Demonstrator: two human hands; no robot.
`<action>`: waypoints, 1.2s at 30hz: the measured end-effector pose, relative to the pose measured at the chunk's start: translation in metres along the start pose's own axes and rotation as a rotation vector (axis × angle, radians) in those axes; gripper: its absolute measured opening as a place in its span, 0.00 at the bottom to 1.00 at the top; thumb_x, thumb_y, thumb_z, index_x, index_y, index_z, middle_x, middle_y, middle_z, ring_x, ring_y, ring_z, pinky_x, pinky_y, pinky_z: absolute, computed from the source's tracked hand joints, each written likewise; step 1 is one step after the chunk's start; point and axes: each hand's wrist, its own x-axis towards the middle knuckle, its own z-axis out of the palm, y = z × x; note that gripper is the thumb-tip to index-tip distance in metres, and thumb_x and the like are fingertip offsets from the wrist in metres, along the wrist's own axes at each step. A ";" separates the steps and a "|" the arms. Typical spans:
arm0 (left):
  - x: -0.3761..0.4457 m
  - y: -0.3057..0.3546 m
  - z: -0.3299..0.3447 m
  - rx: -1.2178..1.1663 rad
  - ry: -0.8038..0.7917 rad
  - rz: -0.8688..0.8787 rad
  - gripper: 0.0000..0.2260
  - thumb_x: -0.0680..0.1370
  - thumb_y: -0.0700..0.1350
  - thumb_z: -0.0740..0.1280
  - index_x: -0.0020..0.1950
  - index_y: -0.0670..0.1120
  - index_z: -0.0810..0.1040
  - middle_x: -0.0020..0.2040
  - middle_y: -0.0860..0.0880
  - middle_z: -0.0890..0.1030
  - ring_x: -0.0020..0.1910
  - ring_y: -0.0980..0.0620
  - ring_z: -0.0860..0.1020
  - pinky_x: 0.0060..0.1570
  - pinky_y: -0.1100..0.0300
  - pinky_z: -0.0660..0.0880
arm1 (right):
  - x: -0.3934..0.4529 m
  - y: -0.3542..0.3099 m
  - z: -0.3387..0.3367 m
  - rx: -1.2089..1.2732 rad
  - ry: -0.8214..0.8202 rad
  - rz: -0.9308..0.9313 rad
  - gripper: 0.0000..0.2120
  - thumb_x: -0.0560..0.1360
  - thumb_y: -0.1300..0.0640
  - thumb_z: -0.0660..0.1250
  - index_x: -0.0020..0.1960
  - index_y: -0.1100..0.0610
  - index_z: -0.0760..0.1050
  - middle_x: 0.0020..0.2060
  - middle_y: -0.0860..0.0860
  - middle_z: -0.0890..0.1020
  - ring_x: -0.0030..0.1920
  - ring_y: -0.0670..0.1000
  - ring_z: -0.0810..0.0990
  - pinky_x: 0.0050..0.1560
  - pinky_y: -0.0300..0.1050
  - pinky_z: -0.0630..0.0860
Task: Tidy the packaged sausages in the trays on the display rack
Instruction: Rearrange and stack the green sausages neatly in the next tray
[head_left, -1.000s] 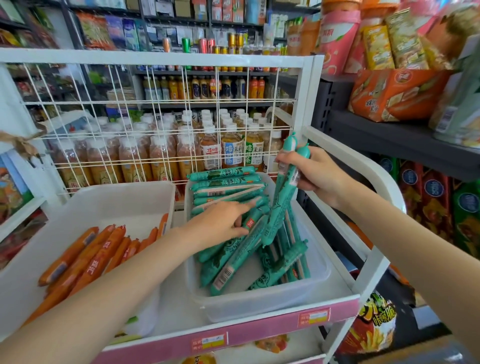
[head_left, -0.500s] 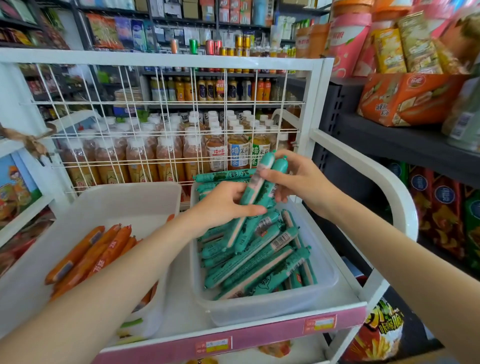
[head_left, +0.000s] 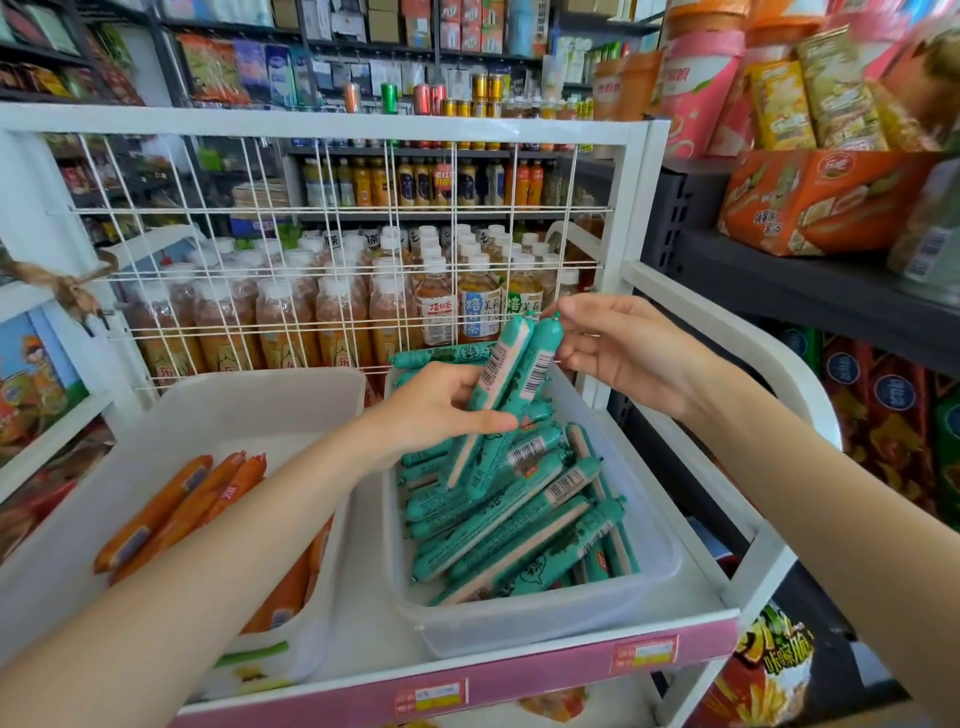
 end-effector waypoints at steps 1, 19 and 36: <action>0.000 0.001 0.000 -0.007 -0.005 0.000 0.11 0.71 0.40 0.70 0.51 0.53 0.78 0.45 0.57 0.83 0.50 0.57 0.81 0.52 0.65 0.76 | 0.001 0.000 0.001 0.013 -0.012 0.002 0.09 0.63 0.53 0.71 0.40 0.57 0.82 0.36 0.52 0.82 0.31 0.45 0.77 0.36 0.33 0.77; 0.008 0.010 -0.005 0.331 0.102 0.016 0.14 0.70 0.43 0.72 0.55 0.44 0.78 0.52 0.49 0.82 0.48 0.53 0.81 0.54 0.52 0.77 | 0.009 -0.012 0.007 -0.334 0.069 -0.030 0.11 0.67 0.52 0.69 0.41 0.59 0.80 0.34 0.50 0.81 0.31 0.44 0.74 0.31 0.33 0.73; 0.018 0.013 -0.022 -0.697 0.487 -0.234 0.04 0.74 0.39 0.66 0.49 0.44 0.76 0.45 0.48 0.81 0.43 0.53 0.80 0.44 0.60 0.78 | 0.000 0.028 0.013 -0.746 -0.009 -0.072 0.13 0.71 0.61 0.70 0.54 0.54 0.75 0.46 0.49 0.82 0.46 0.47 0.82 0.52 0.39 0.78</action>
